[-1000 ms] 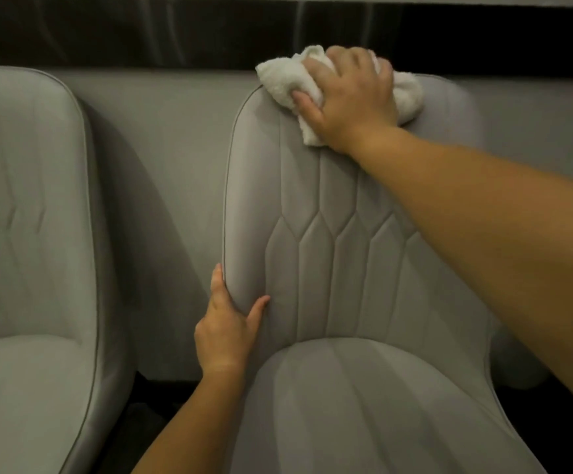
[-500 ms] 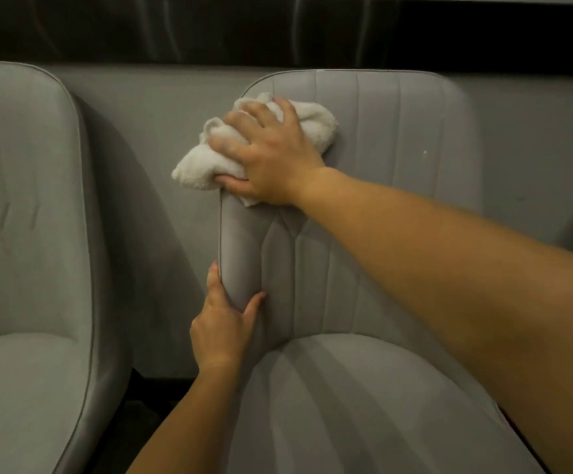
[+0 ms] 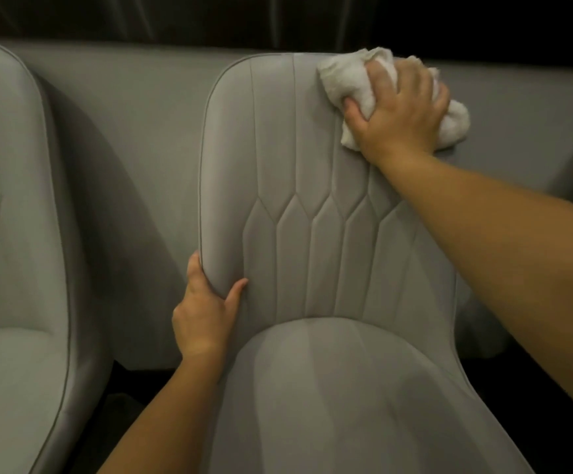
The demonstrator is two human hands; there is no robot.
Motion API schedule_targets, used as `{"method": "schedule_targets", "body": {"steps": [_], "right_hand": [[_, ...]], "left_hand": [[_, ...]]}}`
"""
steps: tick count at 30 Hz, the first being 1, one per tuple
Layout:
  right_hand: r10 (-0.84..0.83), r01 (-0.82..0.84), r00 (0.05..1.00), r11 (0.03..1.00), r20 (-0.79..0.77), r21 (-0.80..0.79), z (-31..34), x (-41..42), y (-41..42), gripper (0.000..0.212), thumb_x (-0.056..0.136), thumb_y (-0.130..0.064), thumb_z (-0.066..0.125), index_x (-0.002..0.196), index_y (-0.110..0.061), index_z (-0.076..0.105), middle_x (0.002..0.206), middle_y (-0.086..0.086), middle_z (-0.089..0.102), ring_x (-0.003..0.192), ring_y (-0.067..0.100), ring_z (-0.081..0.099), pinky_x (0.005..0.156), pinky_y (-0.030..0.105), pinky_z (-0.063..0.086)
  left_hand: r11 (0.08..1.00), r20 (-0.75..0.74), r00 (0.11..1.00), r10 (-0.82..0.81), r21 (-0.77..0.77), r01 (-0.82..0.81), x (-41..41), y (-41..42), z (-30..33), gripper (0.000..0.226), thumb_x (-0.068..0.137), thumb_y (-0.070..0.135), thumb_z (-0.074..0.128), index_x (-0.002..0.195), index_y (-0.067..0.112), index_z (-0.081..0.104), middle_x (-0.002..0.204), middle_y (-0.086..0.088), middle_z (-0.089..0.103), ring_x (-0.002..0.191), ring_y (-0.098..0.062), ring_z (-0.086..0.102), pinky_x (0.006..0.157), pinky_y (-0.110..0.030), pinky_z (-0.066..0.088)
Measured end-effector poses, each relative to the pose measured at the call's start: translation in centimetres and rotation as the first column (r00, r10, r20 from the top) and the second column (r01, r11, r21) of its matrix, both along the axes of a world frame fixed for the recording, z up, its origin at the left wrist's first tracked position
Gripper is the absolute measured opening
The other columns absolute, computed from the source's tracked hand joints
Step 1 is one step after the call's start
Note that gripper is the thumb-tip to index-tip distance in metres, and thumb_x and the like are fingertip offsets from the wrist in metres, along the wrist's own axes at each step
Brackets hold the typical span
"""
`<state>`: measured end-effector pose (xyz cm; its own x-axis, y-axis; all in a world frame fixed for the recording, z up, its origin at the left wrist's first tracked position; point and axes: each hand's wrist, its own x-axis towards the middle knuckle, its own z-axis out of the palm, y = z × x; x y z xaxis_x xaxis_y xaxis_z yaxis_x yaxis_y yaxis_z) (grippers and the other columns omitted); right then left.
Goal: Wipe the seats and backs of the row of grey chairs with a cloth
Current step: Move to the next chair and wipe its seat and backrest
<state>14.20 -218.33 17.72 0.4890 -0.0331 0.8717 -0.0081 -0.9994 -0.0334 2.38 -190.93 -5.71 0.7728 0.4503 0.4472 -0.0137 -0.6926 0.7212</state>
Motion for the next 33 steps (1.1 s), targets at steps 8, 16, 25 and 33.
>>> {"method": "schedule_targets", "body": {"steps": [8,16,25,33], "right_hand": [[0.100,-0.105,0.995,0.963,0.030,0.249,-4.4,-0.9,11.2,0.069,0.090,-0.071,0.036,0.153,-0.040,0.040,0.159,0.009,0.036,0.149,0.035,0.025,0.116,0.063,0.013],[0.429,-0.393,0.902,0.856,0.039,-0.337,-7.8,-2.6,12.8,0.060,0.086,-0.060,0.060,0.138,-0.032,0.063,0.142,0.014,0.058,0.134,0.043,0.049,0.107,0.073,0.028],[0.078,-0.044,0.996,0.854,0.045,-0.519,-8.6,-2.8,-6.4,0.053,0.094,-0.057,0.053,0.140,-0.030,0.056,0.147,0.013,0.053,0.137,0.044,0.045,0.109,0.072,0.026],[0.094,-0.140,0.988,0.873,0.121,0.466,-16.3,-4.8,11.2,0.055,0.086,-0.051,0.070,0.131,-0.019,0.068,0.139,0.022,0.058,0.127,0.048,0.053,0.103,0.064,0.037]], "left_hand": [[1.000,-0.001,1.000,0.012,0.015,-0.012,0.1,0.0,-0.2,0.088,0.078,0.070,0.061,0.144,0.032,0.018,0.115,-0.015,0.066,0.092,-0.042,0.065,0.073,-0.047,0.052],[1.000,-0.010,1.000,0.017,0.024,-0.017,0.4,0.2,-0.2,0.087,0.078,0.068,0.063,0.143,0.030,0.020,0.117,-0.016,0.066,0.094,-0.043,0.064,0.076,-0.048,0.050],[1.000,0.029,1.000,0.010,0.018,-0.011,0.2,0.0,-0.1,0.086,0.077,0.065,0.066,0.143,0.032,0.022,0.113,-0.018,0.066,0.088,-0.045,0.065,0.070,-0.047,0.050],[1.000,0.029,1.000,-0.001,0.015,0.000,0.2,0.1,-0.3,0.083,0.080,0.073,0.055,0.144,0.034,0.021,0.116,-0.014,0.066,0.091,-0.044,0.064,0.072,-0.046,0.049]]}}
